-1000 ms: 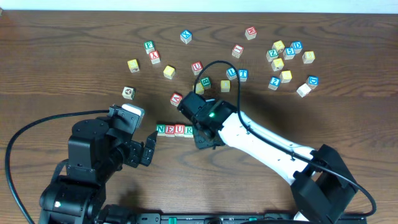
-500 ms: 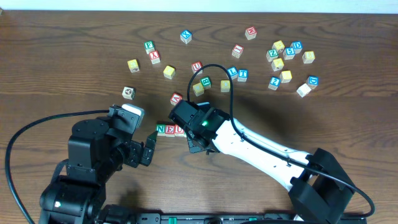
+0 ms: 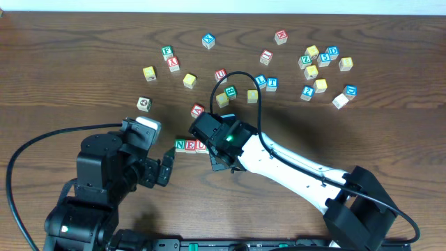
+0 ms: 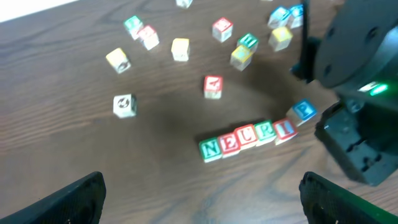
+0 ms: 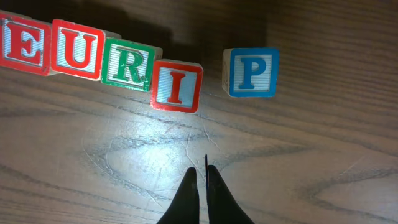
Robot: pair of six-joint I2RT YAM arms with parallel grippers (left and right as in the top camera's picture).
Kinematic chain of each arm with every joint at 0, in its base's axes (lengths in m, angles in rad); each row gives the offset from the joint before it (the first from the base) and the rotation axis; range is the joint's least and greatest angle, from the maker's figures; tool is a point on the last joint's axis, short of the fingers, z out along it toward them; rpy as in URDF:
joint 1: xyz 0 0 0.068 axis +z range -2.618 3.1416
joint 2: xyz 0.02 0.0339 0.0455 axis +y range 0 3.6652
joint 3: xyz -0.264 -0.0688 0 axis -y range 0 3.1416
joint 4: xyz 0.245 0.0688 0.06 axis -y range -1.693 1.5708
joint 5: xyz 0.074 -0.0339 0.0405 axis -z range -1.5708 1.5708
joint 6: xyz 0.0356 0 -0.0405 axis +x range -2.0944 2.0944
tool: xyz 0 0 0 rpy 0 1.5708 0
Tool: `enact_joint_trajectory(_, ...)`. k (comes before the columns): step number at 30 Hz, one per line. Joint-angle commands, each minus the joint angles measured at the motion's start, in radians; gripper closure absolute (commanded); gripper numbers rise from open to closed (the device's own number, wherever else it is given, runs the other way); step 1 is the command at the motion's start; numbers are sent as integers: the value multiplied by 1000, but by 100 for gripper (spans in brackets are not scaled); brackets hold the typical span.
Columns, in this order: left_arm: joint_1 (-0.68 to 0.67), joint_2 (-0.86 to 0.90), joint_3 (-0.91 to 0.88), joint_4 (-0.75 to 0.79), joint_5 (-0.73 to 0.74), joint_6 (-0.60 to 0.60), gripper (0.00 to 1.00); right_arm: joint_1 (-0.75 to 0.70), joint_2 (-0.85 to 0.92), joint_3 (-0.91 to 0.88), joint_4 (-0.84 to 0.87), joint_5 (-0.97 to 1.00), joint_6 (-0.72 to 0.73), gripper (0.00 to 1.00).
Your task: Spell out NEURIPS
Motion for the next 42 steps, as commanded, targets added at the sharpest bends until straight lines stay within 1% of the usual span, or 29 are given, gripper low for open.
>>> enact_joint_trajectory(1,5,-3,16,-18,-72,23,3,13,-16,-4,-2,23,13,99)
enact_joint_trajectory(5,5,-3,16,-22,-85,63,3,14,-16,-8,-2,23,13,99)
enact_joint_trajectory(10,5,-3,16,-19,-121,63,2,14,-16,-9,-2,22,13,99)
enact_joint_trajectory(15,11,-3,16,-10,-121,62,2,15,-16,-10,-2,22,13,99)
enact_joint_trajectory(22,59,-3,16,-8,-121,58,3,15,-16,-20,0,23,13,99)
enact_joint_trajectory(32,58,-3,16,-6,-101,55,2,15,-16,-23,6,18,13,99)
enact_joint_trajectory(33,58,-2,16,1,-95,30,2,15,-16,-23,7,10,13,99)
enact_joint_trajectory(38,59,-2,16,0,23,25,2,18,-16,-26,8,5,13,99)
enact_joint_trajectory(42,59,-2,16,-2,41,24,3,24,-16,-33,10,4,13,99)
